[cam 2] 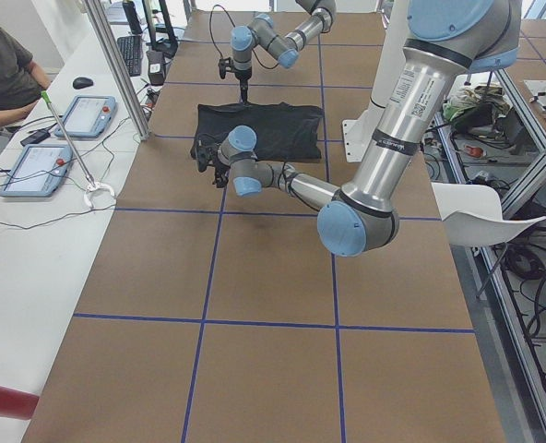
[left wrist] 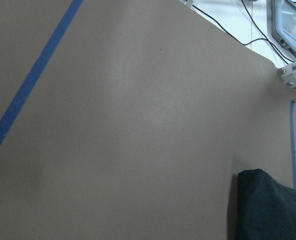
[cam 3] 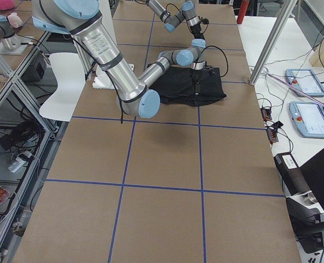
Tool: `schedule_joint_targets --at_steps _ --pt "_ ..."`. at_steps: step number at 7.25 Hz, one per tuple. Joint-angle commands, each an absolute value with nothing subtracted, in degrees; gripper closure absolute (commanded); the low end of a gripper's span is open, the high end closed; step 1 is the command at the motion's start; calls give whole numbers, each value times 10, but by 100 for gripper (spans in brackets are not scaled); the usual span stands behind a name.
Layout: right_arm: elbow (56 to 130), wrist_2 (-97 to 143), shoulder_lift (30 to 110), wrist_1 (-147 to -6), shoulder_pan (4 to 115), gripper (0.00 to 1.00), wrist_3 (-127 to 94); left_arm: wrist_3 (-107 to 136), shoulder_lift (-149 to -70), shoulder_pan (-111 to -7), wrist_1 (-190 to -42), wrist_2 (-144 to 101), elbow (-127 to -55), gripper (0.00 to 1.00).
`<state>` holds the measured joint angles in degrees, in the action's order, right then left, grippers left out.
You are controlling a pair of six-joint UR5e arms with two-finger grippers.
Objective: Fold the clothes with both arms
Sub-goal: 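Move the right gripper to the shirt's far corner and press it flat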
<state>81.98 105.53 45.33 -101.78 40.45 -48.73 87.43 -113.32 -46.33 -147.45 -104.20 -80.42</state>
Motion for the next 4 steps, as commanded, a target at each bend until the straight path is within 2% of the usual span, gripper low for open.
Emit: schedule_joint_targets --at_steps 1,4 --pt "761 1053 425 -1004 396 0 -490 872 -1106 -464 -1518 -1037 -819 0" --pt "698 1052 425 -925 402 0 -483 874 -1085 -463 -1518 -1019 -859 0"
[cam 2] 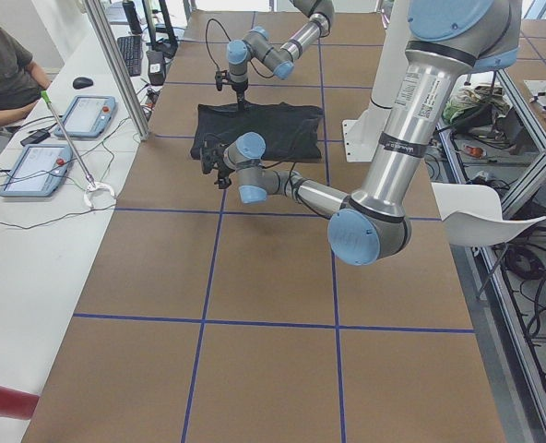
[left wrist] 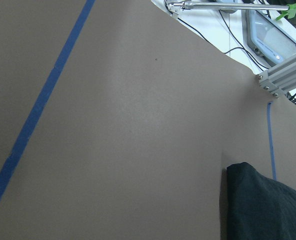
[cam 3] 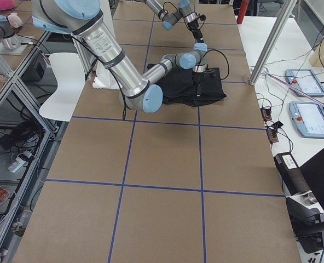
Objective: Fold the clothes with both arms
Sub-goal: 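Move the right gripper to the shirt's far corner and press it flat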
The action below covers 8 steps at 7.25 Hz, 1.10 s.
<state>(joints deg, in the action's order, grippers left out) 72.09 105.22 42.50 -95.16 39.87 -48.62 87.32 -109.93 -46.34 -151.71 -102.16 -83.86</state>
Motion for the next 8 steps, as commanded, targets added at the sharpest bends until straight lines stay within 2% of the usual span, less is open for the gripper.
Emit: schedule_joint_targets --at_steps 1,4,8 --pt "694 1052 425 -923 410 0 -479 875 -1074 -463 -1517 -1020 -875 0" --pt "657 1055 431 -921 446 0 -408 874 -1069 -463 -1518 -1020 -882 0" --pt "677 1108 421 -921 474 0 -422 874 -1064 -463 -1515 -1020 -891 0"
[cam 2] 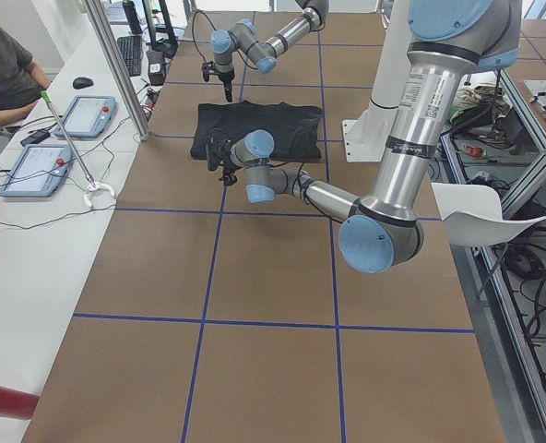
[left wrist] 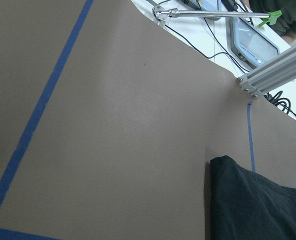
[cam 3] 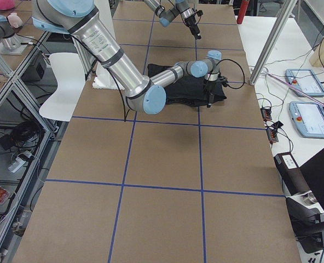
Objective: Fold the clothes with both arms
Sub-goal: 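Move the right gripper to the shirt's far corner and press it flat, then slide the right gripper along the folded edge toward the robot's near corner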
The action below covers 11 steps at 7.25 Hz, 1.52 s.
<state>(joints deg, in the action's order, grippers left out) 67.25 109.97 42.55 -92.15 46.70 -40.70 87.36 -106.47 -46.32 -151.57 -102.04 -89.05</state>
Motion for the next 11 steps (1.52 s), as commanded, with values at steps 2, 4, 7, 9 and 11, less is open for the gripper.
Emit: schedule_joint_targets --at_steps 2,4,7,9,11 --pt "685 1128 397 -924 474 0 -462 875 -1064 -463 -1515 -1020 -892 0" --pt "806 1144 464 -926 446 0 -701 874 -1066 -463 -1515 -1025 -894 0" --pt "1005 1145 629 -838 410 0 -1048 877 -1070 -460 -1512 -1028 -893 0" --pt "1026 1035 671 -718 334 1 -1277 879 -1071 -460 -1509 -1028 -889 0" --pt "1090 949 699 -719 261 3 -1397 880 -1070 -454 -1507 -1028 -886 0"
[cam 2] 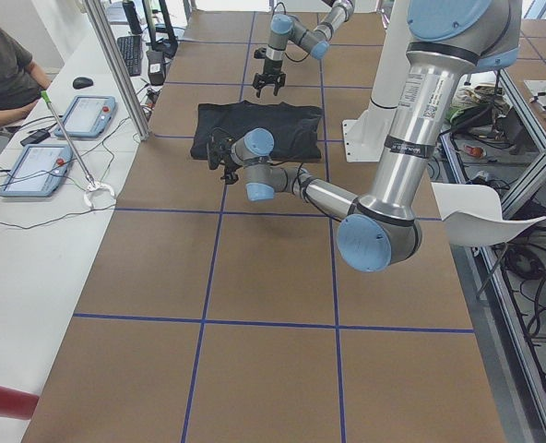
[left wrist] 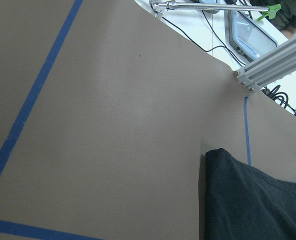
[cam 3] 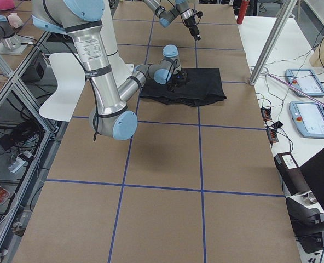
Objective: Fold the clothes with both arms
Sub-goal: 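Slide the right gripper along the folded edge toward the robot's near corner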
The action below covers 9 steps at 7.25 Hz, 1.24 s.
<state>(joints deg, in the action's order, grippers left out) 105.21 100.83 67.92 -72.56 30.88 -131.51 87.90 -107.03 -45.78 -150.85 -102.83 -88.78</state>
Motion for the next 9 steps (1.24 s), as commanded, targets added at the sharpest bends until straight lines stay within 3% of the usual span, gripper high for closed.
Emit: schedule_joint_targets --at_steps 1,4,9 --pt "1101 908 707 -732 215 4 -1420 880 -1068 -454 -1507 -1028 -886 0" --pt "1107 848 723 -753 141 7 -1464 907 -1066 -451 -1509 -1027 -887 0" --pt "1144 848 760 -832 117 11 -1455 909 -1068 -442 -1509 -1024 -887 0"
